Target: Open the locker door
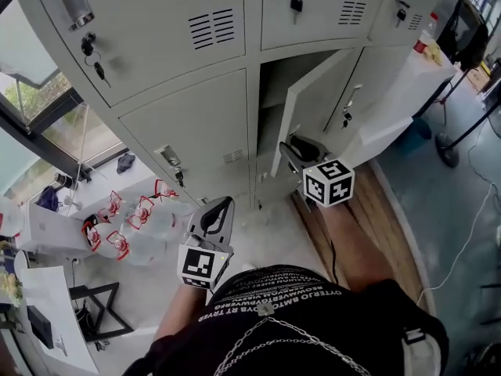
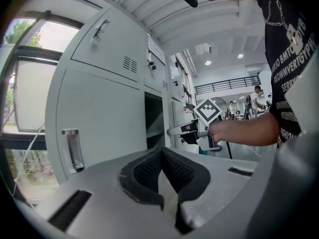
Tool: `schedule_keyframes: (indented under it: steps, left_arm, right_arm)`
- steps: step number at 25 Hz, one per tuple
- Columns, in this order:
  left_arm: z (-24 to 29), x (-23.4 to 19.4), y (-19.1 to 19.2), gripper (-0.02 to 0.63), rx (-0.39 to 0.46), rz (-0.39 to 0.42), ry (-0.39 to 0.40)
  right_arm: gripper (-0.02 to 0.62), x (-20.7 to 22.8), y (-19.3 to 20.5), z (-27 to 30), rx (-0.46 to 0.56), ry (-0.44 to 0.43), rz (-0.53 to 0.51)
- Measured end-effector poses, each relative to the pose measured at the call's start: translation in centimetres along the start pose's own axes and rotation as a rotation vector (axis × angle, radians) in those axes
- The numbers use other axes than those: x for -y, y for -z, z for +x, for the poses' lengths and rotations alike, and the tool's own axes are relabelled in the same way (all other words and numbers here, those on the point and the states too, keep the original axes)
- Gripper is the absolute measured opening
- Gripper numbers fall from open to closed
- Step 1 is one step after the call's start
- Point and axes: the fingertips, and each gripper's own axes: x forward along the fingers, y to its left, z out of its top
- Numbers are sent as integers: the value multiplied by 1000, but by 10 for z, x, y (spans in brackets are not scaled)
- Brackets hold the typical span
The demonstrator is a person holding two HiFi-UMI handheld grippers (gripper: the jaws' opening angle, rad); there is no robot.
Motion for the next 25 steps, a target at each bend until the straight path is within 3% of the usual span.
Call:
schedule_keyframes:
  steps: [5,15,20,25]
  left_arm:
    - [15,47,-10,0,-10,9,29]
    - [53,125,-24,0,-20,33,64]
    - [60,147,-47,0,18,26,-2]
    - [57,168,-46,0,13,23,-53]
  right_arm:
    - [123,9,11,-42,-17,-68,14]
    - [144,56,29,-130,12,-92,2]
    - [128,82,35,-159,35,-94,21]
    - [68,94,45,-178,41,-124,9]
